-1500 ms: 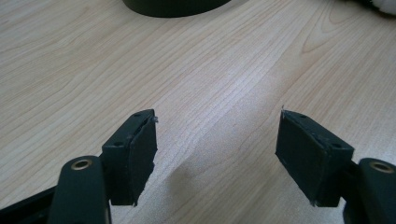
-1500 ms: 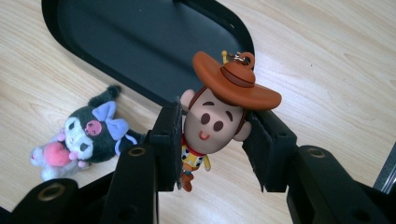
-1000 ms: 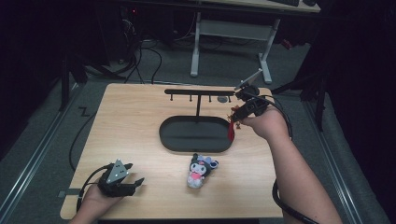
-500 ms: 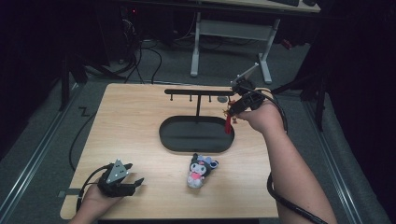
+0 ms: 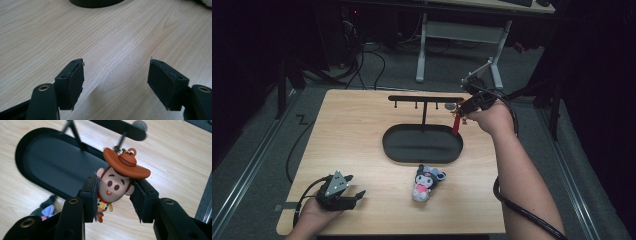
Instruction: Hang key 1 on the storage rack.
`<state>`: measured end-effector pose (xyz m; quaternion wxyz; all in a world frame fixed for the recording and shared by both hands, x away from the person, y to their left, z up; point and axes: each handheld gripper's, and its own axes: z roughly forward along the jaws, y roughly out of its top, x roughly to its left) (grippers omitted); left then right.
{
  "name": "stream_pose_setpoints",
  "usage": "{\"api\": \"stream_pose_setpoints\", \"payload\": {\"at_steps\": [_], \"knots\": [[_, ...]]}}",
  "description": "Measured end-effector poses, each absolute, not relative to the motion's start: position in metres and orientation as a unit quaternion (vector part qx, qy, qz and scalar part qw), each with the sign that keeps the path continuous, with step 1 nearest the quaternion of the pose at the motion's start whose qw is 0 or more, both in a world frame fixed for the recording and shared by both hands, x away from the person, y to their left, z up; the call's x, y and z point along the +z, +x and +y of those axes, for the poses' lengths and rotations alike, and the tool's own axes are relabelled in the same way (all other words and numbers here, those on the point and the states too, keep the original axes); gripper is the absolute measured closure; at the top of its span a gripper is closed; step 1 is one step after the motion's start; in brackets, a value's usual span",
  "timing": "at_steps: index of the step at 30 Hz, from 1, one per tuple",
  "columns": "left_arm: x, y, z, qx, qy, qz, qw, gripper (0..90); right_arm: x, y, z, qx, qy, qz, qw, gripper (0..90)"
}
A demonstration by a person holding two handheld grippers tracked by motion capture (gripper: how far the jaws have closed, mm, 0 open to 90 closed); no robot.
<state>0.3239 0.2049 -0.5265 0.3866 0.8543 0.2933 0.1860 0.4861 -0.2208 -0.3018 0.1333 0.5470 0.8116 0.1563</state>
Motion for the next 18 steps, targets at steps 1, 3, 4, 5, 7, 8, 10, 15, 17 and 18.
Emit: {"api": "stream_pose_setpoints", "payload": {"at_steps": [1, 3, 4, 5, 7, 8, 10, 15, 17, 18], "knots": [[-0.527, 0.324, 0.205, 0.186, 0.854, 0.294, 0.386, 29.5, -0.304, 0.487, -0.223, 0.156, 0.552, 0.809, 0.133, 58.6], [-0.527, 0.324, 0.205, 0.186, 0.854, 0.294, 0.386, 29.5, -0.308, 0.488, -0.227, 0.155, 0.557, 0.805, 0.129, 58.5], [-0.527, 0.324, 0.205, 0.186, 0.855, 0.293, 0.386, 29.5, -0.314, 0.489, -0.231, 0.153, 0.560, 0.804, 0.126, 58.6], [-0.527, 0.324, 0.205, 0.186, 0.855, 0.293, 0.386, 29.5, -0.314, 0.489, -0.231, 0.153, 0.560, 0.804, 0.126, 58.6], [-0.527, 0.324, 0.204, 0.187, 0.855, 0.292, 0.386, 29.5, -0.321, 0.489, -0.233, 0.154, 0.563, 0.803, 0.123, 58.6], [-0.527, 0.324, 0.204, 0.185, 0.857, 0.291, 0.384, 29.5, -0.329, 0.489, -0.233, 0.150, 0.566, 0.802, 0.119, 58.6], [-0.527, 0.324, 0.204, 0.185, 0.857, 0.291, 0.383, 29.6, -0.334, 0.489, -0.233, 0.151, 0.566, 0.802, 0.118, 58.6], [-0.528, 0.324, 0.203, 0.184, 0.858, 0.291, 0.382, 29.6, -0.342, 0.490, -0.232, 0.152, 0.566, 0.803, 0.112, 58.5], [-0.528, 0.324, 0.203, 0.184, 0.858, 0.291, 0.381, 29.6, -0.346, 0.491, -0.232, 0.152, 0.566, 0.803, 0.110, 58.5], [-0.528, 0.324, 0.203, 0.184, 0.858, 0.292, 0.381, 29.6, -0.347, 0.491, -0.232, 0.151, 0.565, 0.803, 0.110, 58.5]]}}
